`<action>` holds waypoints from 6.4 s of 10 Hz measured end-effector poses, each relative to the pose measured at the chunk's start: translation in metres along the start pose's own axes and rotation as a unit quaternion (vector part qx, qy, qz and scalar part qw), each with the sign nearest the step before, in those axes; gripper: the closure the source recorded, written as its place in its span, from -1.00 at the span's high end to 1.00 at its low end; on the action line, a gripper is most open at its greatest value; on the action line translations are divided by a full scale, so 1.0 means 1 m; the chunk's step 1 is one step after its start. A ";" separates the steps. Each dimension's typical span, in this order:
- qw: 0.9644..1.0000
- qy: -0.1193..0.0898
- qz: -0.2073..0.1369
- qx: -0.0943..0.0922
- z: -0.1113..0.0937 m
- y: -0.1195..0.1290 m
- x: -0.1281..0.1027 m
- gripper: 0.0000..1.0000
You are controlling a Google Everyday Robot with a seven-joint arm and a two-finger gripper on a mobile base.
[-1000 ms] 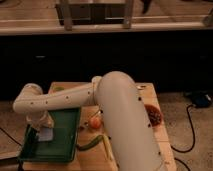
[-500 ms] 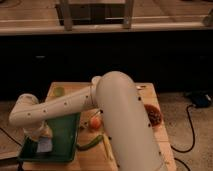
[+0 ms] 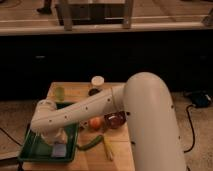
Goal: Wipe tray with sponge
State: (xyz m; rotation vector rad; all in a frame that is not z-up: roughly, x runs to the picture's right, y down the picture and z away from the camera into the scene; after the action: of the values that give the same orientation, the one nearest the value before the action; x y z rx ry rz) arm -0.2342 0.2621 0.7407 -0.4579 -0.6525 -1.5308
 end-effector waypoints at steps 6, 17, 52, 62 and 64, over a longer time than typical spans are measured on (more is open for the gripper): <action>1.000 0.012 -0.002 0.013 -0.006 -0.029 0.054 -1.00; 0.998 0.003 -0.052 0.029 -0.003 -0.071 0.054 -1.00; 0.998 0.003 -0.051 0.028 -0.002 -0.070 0.054 -1.00; 0.998 0.003 -0.051 0.028 -0.002 -0.070 0.054 -1.00; 0.998 0.003 -0.051 0.028 -0.002 -0.070 0.054 -1.00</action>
State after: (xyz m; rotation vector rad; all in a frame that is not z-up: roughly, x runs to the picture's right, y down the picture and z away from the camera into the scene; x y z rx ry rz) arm -0.3077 0.2187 0.7653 -0.3820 -0.7230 -1.6055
